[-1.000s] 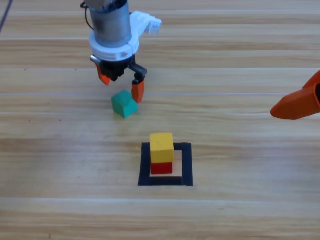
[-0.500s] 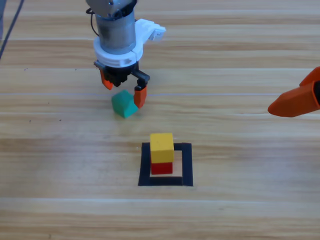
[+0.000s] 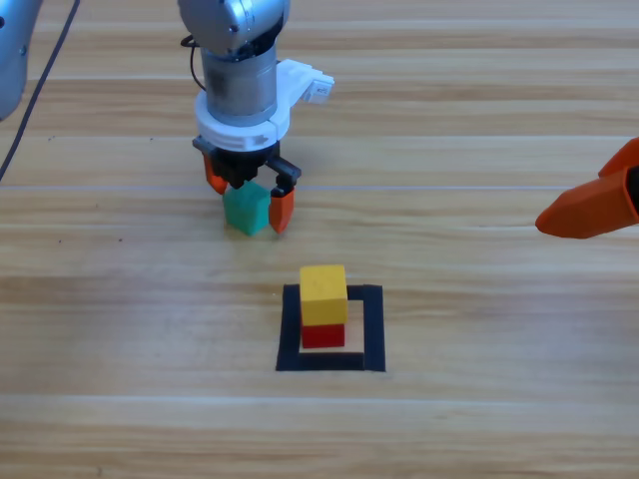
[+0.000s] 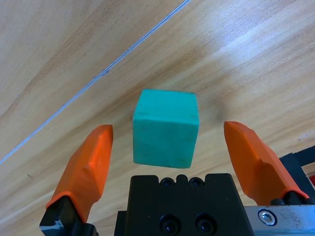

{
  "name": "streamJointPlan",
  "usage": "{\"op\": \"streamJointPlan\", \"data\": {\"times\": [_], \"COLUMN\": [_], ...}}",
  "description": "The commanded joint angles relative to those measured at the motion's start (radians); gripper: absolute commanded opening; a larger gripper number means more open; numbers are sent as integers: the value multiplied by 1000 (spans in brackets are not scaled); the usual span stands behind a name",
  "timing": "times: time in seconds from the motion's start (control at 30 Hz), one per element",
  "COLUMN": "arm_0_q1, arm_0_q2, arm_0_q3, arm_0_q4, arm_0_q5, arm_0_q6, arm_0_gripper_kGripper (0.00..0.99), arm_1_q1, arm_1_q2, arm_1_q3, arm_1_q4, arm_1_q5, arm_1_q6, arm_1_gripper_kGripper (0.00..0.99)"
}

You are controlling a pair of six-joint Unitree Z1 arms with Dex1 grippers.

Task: Stack the blocks in the rectangular block: red at the bottom, yellow in the middle, green on top

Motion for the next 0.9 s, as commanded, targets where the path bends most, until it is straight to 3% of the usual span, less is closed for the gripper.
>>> {"op": "streamJointPlan", "data": {"times": [0.03,0.3,0.43,0.57,0.9], "arm_0_q1": [-20,-17,-16,-6,15], "arm_0_q2": [83,112,106,58,-255], "arm_0_q3": [12,10,7,10,35], "arm_0_q4": [-9,-22,-23,-20,51], "arm_0_q5": [12,8,8,1,-51], "arm_0_q6": [-2,-4,-7,-44,-409], "arm_0_gripper_kGripper": [925,736,460,94,48], "arm_1_q1": [-19,-19,-19,-19,-19], "arm_1_q2": [27,27,27,27,29], "arm_1_q3": [32,34,34,34,35], "arm_1_q4": [-20,-20,-20,-20,-20], "arm_1_q5": [14,12,12,11,11], "arm_1_q6": [4,6,6,6,7], "arm_1_gripper_kGripper": [986,986,986,986,986]}}
